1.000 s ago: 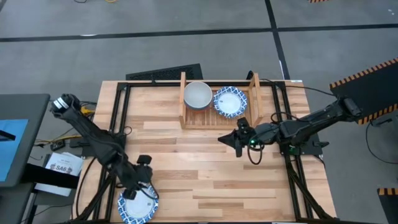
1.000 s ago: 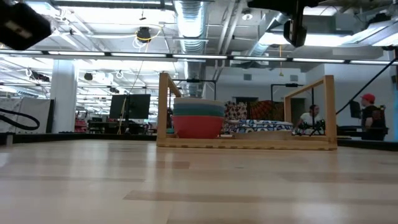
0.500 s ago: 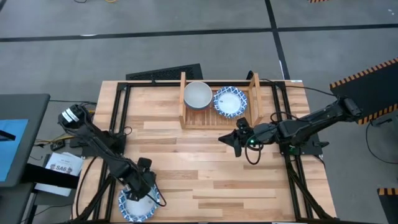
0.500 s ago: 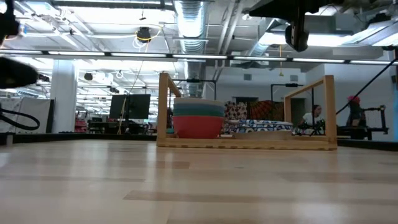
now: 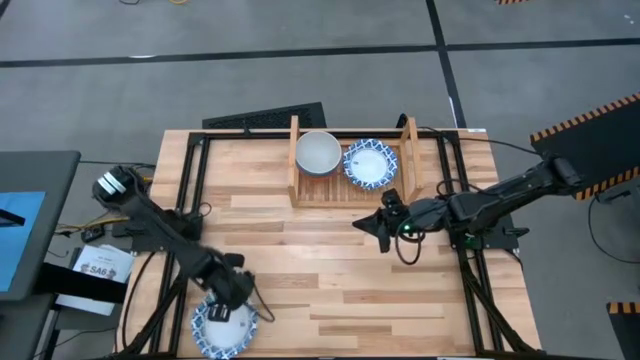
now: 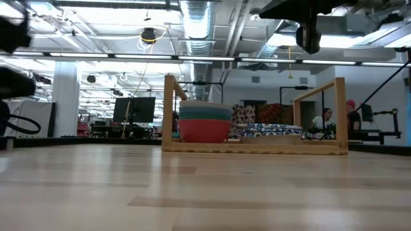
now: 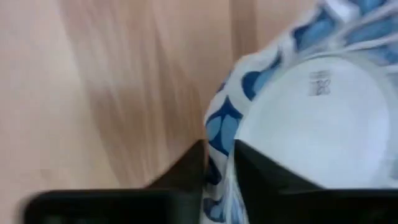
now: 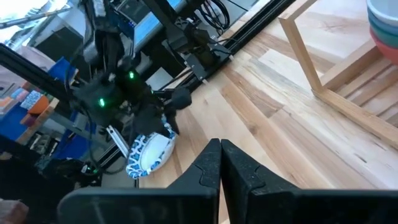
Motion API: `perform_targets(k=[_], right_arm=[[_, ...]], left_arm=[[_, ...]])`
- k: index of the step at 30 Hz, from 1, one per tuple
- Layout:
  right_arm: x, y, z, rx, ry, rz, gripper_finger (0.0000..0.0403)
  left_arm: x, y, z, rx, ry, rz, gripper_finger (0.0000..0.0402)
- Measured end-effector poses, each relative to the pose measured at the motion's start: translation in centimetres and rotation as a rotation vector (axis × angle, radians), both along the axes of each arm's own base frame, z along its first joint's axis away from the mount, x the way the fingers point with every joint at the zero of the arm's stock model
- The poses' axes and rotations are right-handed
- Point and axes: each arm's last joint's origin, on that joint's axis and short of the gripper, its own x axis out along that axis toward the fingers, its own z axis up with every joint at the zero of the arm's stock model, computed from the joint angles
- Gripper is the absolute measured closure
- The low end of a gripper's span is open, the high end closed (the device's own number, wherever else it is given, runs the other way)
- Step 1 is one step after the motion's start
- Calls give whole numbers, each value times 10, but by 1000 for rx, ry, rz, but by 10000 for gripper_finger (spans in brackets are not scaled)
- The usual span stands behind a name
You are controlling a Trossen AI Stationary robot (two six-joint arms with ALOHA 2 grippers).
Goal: Place and stack bowls onto a shelf
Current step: Stack the blue patterned bowl on top of the blue patterned bowl on the shelf
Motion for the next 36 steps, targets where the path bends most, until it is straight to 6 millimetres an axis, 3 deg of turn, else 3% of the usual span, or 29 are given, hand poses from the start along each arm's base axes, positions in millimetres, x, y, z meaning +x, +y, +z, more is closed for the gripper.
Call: perform_targets(k=[1, 3, 10, 13, 16, 20, 27, 31, 36], right_arm=[[-2, 0, 2, 3, -11, 0, 374], [-5, -1, 8, 12, -38, 6, 376], [-22, -6, 28, 41, -138, 13, 374], [-27, -7, 36, 44, -180, 14, 375], [-31, -10, 43, 19, -230, 4, 375], [-37, -17, 62, -29, -388, -23, 374], [-61, -29, 99, -158, -701, -93, 374], [-72, -33, 107, -206, -743, -121, 375], [-73, -35, 106, -208, -732, -156, 375]], left_arm=[[2, 6, 8, -22, -20, 19, 362], [4, 20, 23, -53, -66, 73, 388], [26, 83, 105, -89, -373, 344, 401], [45, 109, 139, -79, -508, 442, 401], [71, 128, 157, -52, -601, 483, 401], [110, 148, 156, -15, -706, 565, 401], [176, 176, 141, -197, -1035, 829, 401], [205, 198, 125, -220, -1160, 1001, 401], [244, 227, 116, -199, -1170, 1099, 401]])
